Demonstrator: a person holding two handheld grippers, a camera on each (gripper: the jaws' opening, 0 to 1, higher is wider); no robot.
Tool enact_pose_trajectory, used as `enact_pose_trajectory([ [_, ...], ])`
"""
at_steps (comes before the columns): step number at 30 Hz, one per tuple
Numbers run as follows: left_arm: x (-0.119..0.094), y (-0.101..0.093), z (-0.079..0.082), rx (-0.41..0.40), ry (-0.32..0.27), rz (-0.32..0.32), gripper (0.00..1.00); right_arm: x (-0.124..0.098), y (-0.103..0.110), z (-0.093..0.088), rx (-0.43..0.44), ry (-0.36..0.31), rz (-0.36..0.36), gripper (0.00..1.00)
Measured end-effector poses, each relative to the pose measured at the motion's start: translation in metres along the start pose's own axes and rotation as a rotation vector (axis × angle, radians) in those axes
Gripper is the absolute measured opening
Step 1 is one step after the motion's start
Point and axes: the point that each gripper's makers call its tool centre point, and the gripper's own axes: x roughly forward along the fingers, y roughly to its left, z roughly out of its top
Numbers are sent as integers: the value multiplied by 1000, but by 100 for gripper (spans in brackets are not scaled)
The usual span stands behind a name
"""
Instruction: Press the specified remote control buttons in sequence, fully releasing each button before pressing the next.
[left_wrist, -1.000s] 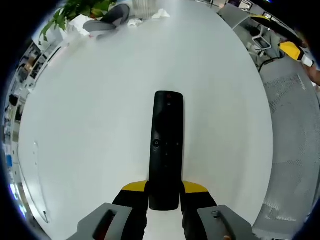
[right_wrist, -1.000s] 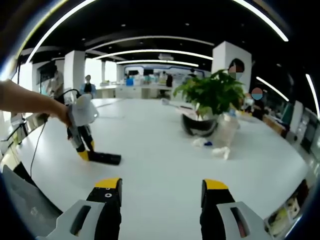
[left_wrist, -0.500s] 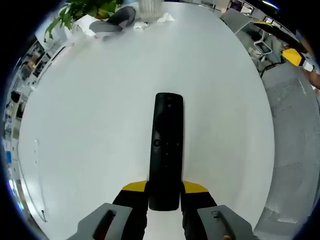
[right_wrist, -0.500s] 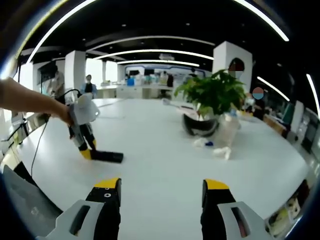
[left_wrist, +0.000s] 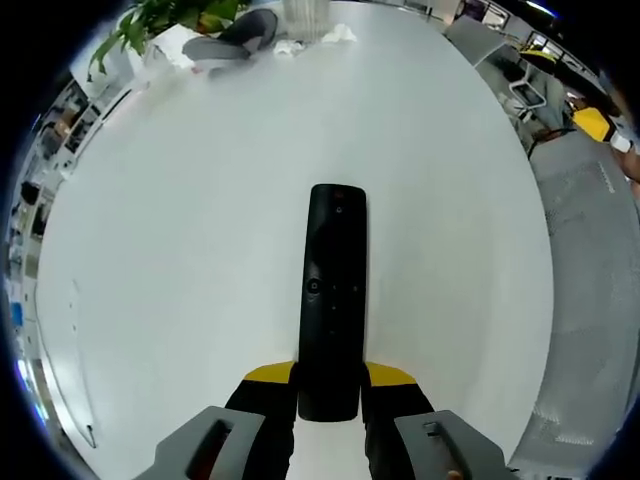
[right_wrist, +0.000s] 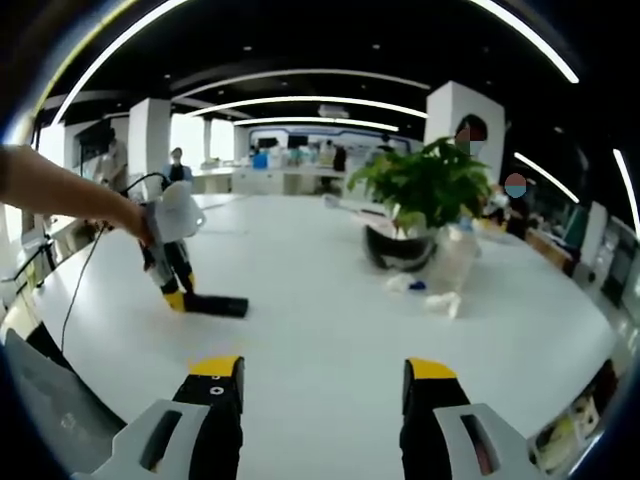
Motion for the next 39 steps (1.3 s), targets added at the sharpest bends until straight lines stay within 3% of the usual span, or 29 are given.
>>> enact_pose_trajectory([
  [39, 1, 34, 8, 18, 27, -8, 24, 1, -4, -6, -12, 31, -33, 61],
])
